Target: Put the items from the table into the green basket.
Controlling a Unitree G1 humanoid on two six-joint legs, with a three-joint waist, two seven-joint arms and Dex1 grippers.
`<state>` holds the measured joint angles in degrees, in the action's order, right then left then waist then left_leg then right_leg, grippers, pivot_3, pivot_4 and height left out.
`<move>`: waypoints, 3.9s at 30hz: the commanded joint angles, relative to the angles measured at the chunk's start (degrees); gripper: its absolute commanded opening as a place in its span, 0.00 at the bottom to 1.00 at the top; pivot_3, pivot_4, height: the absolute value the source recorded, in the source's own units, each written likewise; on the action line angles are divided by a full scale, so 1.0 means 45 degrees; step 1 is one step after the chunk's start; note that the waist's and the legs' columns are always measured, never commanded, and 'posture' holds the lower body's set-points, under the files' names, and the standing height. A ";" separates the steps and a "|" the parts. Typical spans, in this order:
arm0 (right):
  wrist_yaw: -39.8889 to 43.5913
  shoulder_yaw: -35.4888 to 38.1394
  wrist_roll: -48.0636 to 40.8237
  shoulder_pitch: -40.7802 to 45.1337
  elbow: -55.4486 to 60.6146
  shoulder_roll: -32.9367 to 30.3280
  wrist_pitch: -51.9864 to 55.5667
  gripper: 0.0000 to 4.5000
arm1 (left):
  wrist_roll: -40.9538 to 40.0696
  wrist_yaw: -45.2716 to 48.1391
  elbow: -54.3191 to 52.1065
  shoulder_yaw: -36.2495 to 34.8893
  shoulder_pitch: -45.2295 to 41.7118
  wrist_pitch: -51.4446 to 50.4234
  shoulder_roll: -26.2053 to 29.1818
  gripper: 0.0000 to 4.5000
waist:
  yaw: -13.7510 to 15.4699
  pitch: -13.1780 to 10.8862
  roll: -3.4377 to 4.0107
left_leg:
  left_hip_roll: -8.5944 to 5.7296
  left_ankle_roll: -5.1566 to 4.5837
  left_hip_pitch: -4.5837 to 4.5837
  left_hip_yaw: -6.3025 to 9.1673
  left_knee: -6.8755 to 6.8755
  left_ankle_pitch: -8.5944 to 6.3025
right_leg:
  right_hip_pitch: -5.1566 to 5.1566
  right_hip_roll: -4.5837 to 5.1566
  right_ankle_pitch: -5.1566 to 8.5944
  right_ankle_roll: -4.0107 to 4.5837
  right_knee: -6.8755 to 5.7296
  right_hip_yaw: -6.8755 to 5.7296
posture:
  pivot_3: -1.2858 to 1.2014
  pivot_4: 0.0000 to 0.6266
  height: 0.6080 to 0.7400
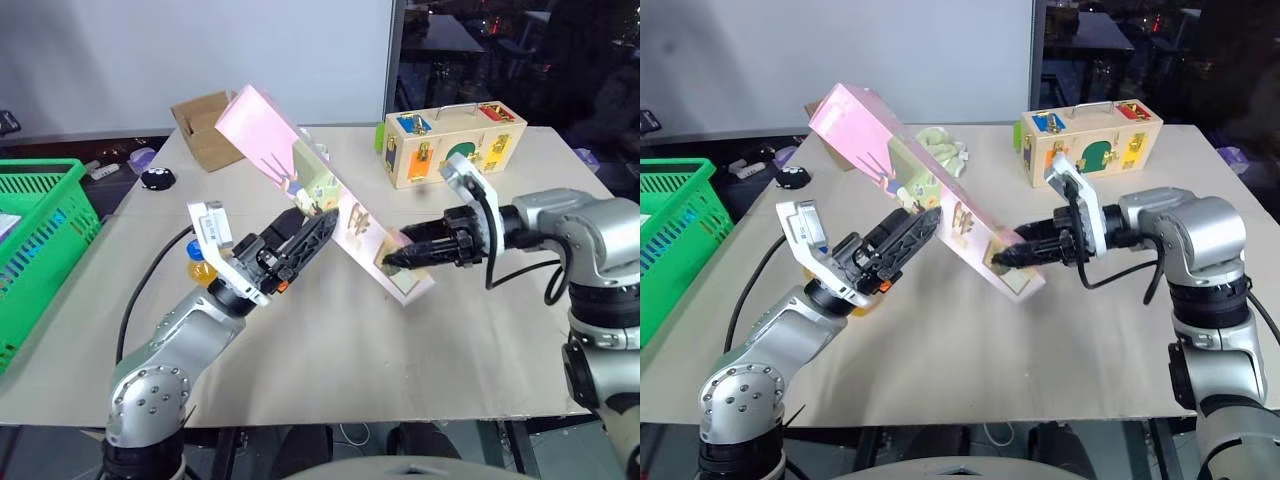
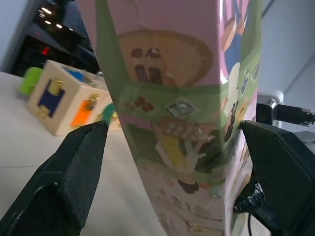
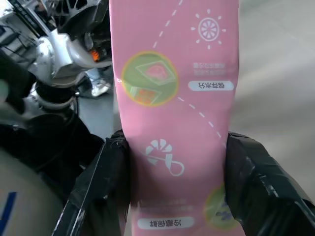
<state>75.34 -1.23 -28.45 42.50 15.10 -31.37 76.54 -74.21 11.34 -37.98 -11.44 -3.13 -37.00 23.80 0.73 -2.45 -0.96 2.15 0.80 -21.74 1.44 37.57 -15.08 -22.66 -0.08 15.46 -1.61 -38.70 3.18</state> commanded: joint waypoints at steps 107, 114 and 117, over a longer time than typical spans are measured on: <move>-0.6649 -0.3660 0.1079 0.1226 -0.0934 0.5646 -0.9556 0.94 | 1.6571 0.1676 2.4631 -0.0745 -0.9446 1.2879 1.1333 0.52 | 0.1956 0.0139 -0.0310 | 0.0059 0.0239 -0.0178 0.0312 -0.0151 0.0136 | -0.0170 -0.0032 0.0080 0.0153 -0.0105 -0.0395 | 0.63 0.00 1.00; -0.6820 -0.3672 0.1058 0.0934 -0.0585 0.5395 -0.9305 0.95 | 1.5309 0.2374 2.4497 -0.2078 -0.8083 1.2631 1.1114 0.98 | 0.1535 0.0141 -0.0313 | 0.0057 0.0239 -0.0169 0.0313 -0.0151 0.0135 | -0.0176 -0.0018 0.0081 0.0154 -0.0155 -0.0398 | 0.62 0.00 1.00; -0.6785 -0.3672 0.1095 0.0839 -0.0588 0.5272 -0.9367 0.95 | 1.3917 0.4377 2.3334 -0.3062 -0.7828 1.1912 1.0945 0.98 | 0.1461 0.0141 -0.0314 | 0.0056 0.0239 -0.0153 0.0315 -0.0144 0.0136 | -0.0174 -0.0018 0.0082 0.0155 -0.0185 -0.0398 | 0.62 0.00 1.00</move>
<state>44.82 -19.21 -23.08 45.89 10.39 -7.62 34.90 -7.40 26.17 72.06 -22.52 -37.97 18.21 72.56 7.30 -1.82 -2.37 2.41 1.88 -22.43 2.86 37.00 -14.47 -23.44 -0.16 15.84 -0.90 -39.61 1.37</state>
